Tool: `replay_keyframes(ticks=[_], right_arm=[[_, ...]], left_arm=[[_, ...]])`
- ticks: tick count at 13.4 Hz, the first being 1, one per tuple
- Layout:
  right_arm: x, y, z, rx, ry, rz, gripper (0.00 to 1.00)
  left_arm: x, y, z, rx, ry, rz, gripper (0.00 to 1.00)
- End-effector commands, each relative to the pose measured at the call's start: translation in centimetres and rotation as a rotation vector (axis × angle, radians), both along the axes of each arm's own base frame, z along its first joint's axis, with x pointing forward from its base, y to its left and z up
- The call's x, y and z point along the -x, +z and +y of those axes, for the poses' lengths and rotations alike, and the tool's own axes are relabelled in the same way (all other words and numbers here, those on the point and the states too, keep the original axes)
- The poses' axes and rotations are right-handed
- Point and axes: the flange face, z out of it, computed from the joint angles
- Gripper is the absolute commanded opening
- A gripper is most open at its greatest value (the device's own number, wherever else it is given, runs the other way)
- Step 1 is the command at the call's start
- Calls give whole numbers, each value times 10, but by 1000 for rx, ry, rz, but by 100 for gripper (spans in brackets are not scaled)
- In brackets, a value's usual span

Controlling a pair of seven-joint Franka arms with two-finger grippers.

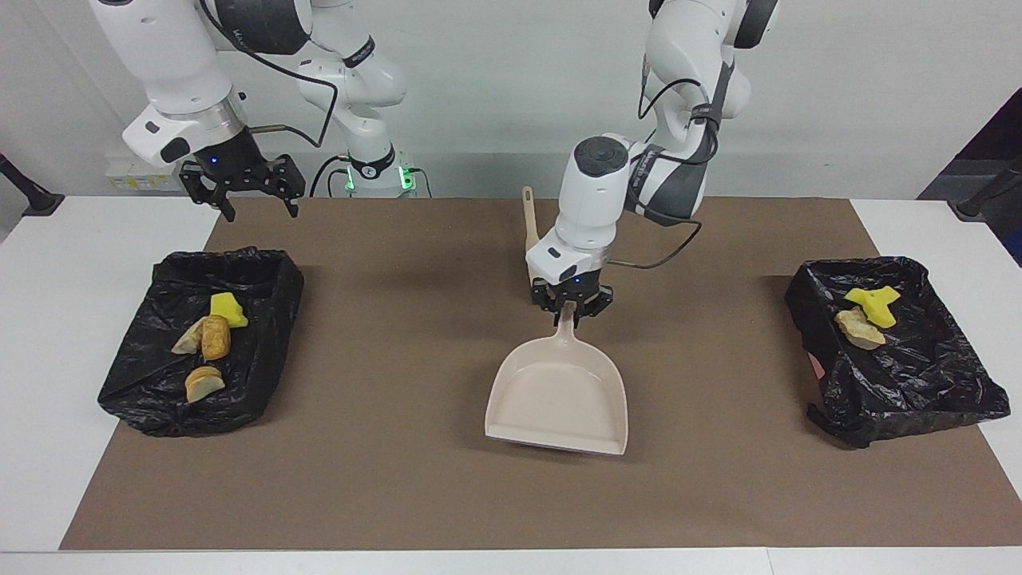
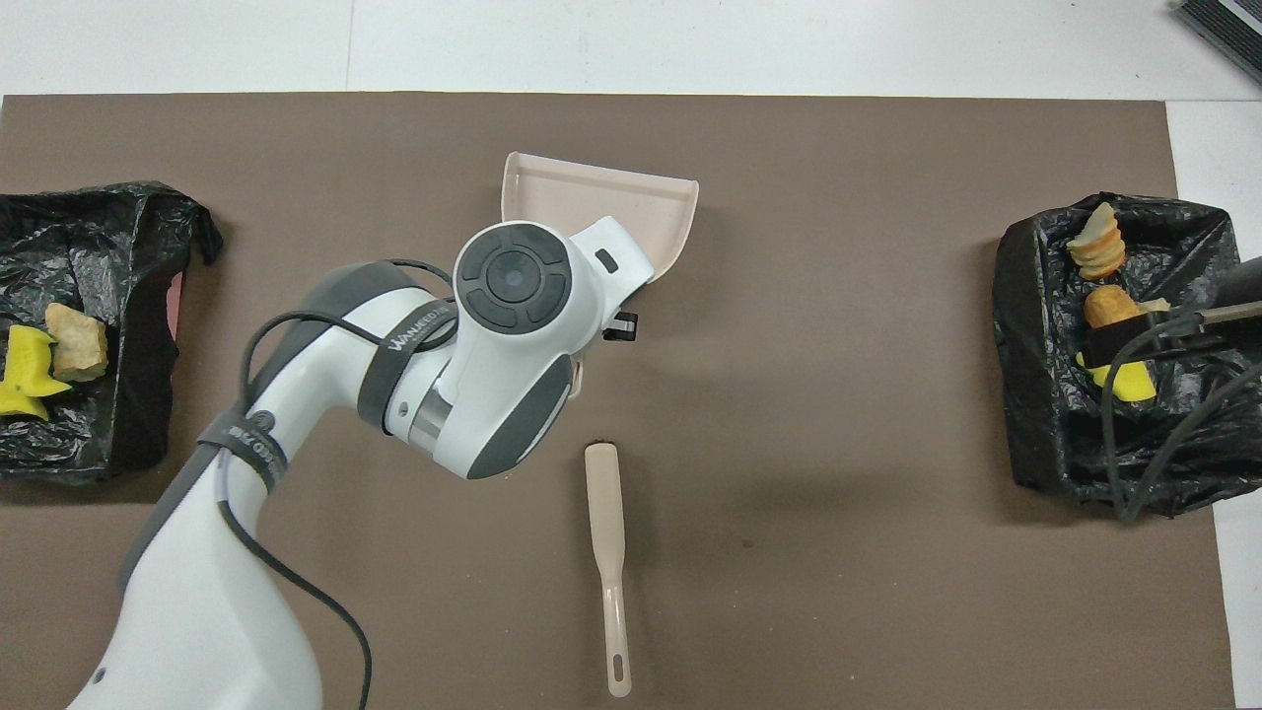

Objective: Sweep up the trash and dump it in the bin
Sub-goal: 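Lower the dustpan beside the brush and open the left gripper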

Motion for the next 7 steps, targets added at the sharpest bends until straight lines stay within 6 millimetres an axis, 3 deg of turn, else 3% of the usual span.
replay_keyframes(ticks=[1, 6, 7], right_arm=[[2, 4, -1, -19, 18, -1, 100], [2, 4, -1, -19, 18, -1, 100], [2, 4, -1, -19, 18, -1, 100]], left_arm=[[19, -34, -31, 19, 59, 37, 0], [22, -46, -34, 19, 61, 40, 0], [18, -47, -29, 14, 43, 39, 36]])
